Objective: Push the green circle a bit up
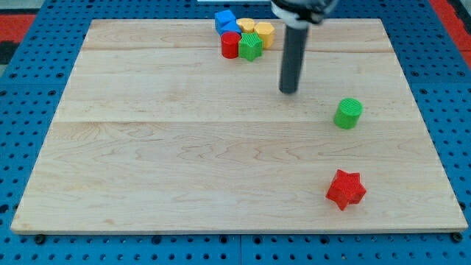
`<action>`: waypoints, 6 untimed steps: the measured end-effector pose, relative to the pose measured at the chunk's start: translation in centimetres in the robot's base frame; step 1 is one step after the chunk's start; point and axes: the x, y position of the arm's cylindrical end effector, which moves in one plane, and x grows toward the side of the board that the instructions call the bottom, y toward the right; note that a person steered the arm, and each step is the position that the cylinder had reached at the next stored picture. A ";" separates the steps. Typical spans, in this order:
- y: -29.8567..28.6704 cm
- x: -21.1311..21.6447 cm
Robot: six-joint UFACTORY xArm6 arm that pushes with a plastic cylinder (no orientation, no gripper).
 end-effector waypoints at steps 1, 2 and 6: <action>3.9 7.8; 9.8 9.3; 4.3 0.3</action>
